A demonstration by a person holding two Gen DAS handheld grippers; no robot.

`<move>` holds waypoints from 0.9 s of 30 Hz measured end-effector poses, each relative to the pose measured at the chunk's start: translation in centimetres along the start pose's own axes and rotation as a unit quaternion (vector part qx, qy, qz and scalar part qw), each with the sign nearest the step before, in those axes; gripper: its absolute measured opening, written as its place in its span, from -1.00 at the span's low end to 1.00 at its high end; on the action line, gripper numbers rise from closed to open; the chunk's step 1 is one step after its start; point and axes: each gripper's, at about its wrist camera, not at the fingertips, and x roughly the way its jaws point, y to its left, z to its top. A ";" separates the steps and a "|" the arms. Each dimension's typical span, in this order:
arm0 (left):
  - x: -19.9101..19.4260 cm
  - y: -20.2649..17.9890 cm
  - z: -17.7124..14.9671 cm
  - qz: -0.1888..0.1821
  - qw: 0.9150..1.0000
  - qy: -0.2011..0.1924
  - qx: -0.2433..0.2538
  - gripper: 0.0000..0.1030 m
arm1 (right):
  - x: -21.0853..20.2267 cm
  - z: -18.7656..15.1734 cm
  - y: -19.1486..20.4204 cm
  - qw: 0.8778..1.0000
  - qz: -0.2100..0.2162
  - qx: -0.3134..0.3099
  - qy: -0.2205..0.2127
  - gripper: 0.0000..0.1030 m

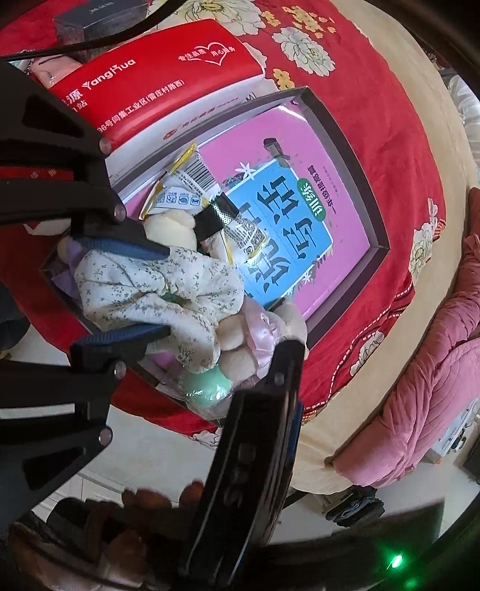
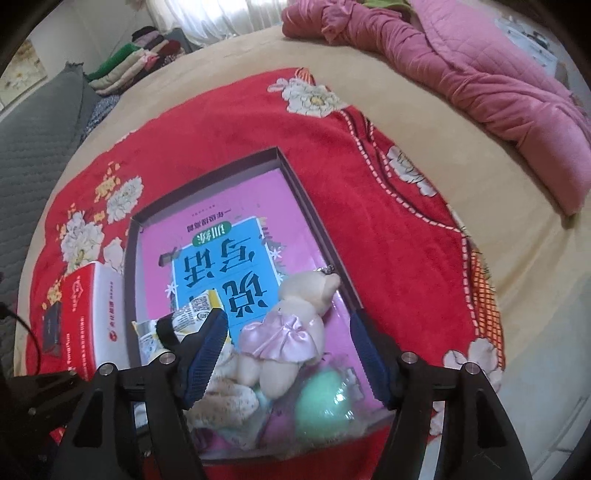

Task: Organize soft objects
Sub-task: 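Lower the teddy bear into the tray and open the right tool while the left tool releases the scrunchie, then raise both open tools away from the tray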

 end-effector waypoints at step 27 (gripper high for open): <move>-1.9 -1.1 -1.6 0.022 0.999 -0.017 0.030 0.35 | -7.7 -4.0 -2.0 0.995 -0.026 0.073 -0.062 0.43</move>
